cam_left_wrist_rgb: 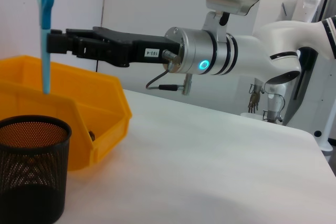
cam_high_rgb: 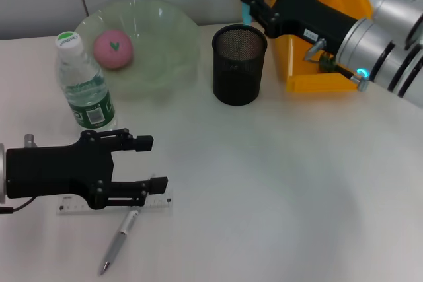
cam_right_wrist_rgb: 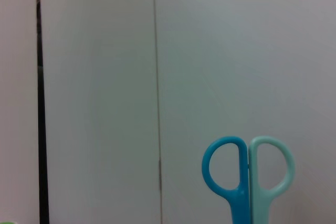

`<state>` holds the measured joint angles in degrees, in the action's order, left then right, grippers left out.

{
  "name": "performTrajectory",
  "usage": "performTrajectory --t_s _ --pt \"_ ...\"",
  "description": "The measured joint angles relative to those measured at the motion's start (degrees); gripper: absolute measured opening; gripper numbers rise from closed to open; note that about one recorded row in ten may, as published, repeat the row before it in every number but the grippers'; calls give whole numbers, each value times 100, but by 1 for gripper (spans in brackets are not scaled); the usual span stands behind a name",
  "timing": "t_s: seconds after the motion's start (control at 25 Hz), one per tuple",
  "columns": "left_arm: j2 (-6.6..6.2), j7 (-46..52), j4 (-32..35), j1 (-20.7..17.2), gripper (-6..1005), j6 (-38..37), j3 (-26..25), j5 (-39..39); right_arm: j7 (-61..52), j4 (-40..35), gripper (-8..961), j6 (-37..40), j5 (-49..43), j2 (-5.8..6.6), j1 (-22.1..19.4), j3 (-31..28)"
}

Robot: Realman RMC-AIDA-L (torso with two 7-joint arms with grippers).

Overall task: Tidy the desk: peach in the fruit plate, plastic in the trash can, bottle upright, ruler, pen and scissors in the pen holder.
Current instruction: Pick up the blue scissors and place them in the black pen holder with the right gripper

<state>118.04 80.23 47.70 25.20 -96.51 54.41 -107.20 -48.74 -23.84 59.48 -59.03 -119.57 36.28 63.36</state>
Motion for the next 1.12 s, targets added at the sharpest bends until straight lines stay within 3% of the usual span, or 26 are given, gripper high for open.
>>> performTrajectory --t_s 0.48,0.72,1.12 --pt "-8 52 30 5 794 -33 0 3 311 603 258 -361 61 -23 234 4" --pt "-18 62 46 9 794 -68 0 6 808 1053 261 -368 656 -29 372 54" --pt "-27 62 46 9 794 -88 0 6 842 1248 267 -481 669 -32 482 74"
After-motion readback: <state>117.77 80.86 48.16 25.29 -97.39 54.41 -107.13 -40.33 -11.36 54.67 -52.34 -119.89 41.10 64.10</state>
